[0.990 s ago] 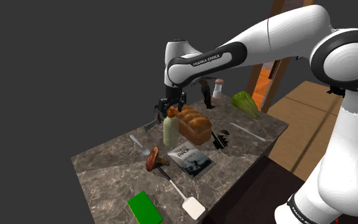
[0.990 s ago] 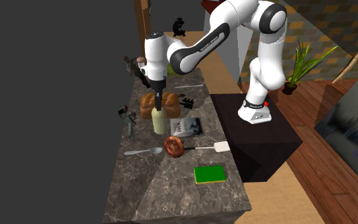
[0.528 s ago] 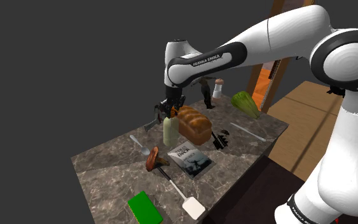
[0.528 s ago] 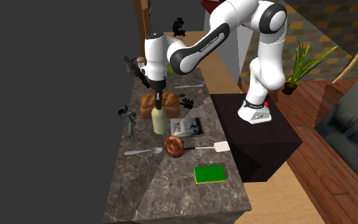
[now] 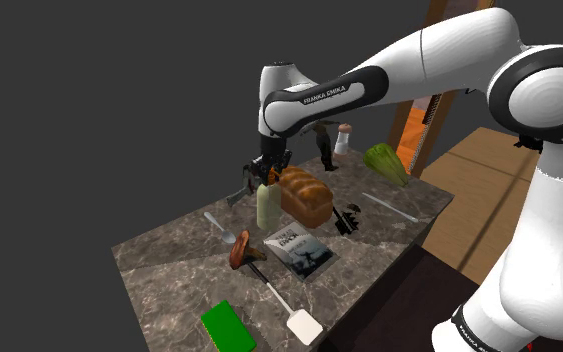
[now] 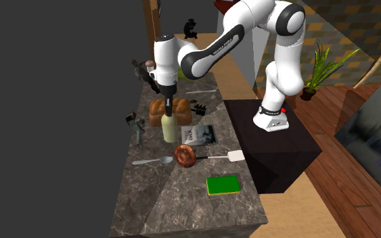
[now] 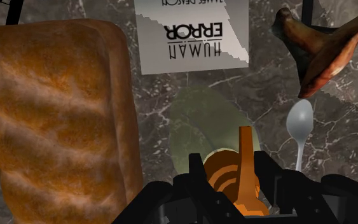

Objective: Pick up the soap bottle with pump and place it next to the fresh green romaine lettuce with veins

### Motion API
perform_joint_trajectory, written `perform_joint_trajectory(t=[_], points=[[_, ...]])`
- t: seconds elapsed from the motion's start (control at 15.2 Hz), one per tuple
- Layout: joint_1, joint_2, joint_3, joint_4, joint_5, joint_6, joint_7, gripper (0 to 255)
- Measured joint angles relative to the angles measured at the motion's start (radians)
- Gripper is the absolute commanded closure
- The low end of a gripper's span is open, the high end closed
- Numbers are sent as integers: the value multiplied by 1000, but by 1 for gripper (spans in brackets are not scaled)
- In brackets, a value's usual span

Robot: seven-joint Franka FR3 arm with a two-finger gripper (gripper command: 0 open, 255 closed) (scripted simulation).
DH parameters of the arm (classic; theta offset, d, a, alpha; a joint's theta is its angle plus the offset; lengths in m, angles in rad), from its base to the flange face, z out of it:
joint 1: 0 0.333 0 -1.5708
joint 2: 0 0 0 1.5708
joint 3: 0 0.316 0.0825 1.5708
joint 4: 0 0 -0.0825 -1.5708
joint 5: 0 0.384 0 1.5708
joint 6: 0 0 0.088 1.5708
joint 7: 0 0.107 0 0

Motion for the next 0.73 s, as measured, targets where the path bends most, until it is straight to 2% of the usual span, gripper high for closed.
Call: perform_joint_trajectory(t=[0.73], points=[[-1,-33,3,93,9,-126,-5,255]])
